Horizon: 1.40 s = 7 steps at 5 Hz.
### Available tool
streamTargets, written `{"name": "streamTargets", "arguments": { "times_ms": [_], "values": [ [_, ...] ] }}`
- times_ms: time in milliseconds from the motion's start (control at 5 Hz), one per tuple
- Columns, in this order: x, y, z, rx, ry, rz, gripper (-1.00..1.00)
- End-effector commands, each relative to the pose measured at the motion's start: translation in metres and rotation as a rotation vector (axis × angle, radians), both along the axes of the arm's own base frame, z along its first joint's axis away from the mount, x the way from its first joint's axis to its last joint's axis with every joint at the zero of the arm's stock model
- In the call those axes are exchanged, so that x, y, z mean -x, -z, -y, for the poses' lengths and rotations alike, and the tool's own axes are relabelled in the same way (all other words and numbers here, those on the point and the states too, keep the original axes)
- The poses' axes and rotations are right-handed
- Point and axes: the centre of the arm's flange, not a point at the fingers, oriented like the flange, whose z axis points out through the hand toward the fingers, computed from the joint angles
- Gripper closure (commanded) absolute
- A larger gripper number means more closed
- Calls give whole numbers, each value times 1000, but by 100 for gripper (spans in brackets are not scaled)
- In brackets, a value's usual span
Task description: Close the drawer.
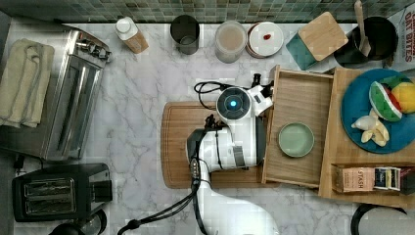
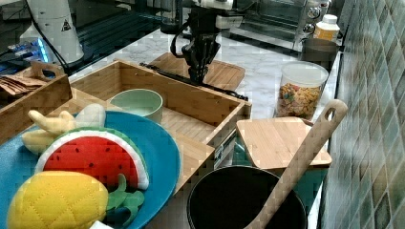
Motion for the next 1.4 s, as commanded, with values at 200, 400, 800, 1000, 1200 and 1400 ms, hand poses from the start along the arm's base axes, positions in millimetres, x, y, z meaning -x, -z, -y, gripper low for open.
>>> {"name": "streamTargets", "arguments": {
  "times_ms": [200,400,800,1000,1200,1400],
  "values": [
    [14,-69,151,25,51,97,100],
    [24,-69,194,29,35,102,100],
    [44,-74,271,80,0,82,100],
    [53,-77,308,105,16,96,100],
    [54,-79,313,137,100,93,100],
    [56,-92,297,125,142,91,100]
  ]
}}
